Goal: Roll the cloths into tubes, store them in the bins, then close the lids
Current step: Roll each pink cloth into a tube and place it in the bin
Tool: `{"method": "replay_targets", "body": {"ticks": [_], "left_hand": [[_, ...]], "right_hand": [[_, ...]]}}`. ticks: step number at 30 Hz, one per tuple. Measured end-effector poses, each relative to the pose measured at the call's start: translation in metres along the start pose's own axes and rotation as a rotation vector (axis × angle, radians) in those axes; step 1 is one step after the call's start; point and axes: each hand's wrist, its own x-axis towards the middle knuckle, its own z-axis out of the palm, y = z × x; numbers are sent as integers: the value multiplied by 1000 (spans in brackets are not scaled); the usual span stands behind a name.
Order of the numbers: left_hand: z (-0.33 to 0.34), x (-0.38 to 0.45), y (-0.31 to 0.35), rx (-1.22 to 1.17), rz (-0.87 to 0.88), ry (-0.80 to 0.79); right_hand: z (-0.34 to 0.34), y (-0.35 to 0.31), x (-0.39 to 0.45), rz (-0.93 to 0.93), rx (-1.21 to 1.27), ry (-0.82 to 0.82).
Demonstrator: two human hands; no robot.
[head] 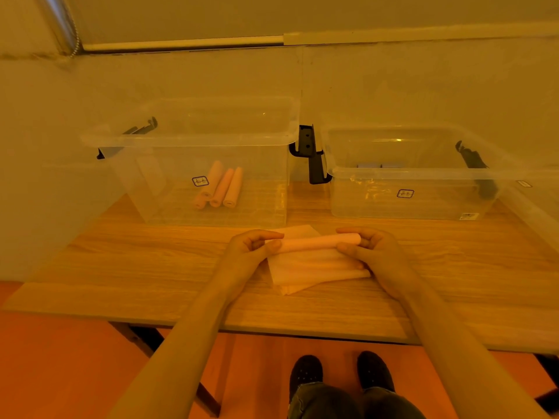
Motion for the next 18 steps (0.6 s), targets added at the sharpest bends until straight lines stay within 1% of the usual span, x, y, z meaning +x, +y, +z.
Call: {"method": "replay_targets", "body": {"ticks": [5, 10, 15, 18], "left_hand": [[-3, 0, -1, 20, 11, -3], [0, 0, 4, 43, -17, -54], [4, -2, 3, 208, 21, -63], [3, -4, 2, 149, 30, -41]], "right_hand": [[-1, 1, 0, -14, -43, 14], [-1, 1, -1, -33, -33, 5], [-2, 2, -1, -55, 8, -29], [0, 4, 0, -70, -12, -5]]}}
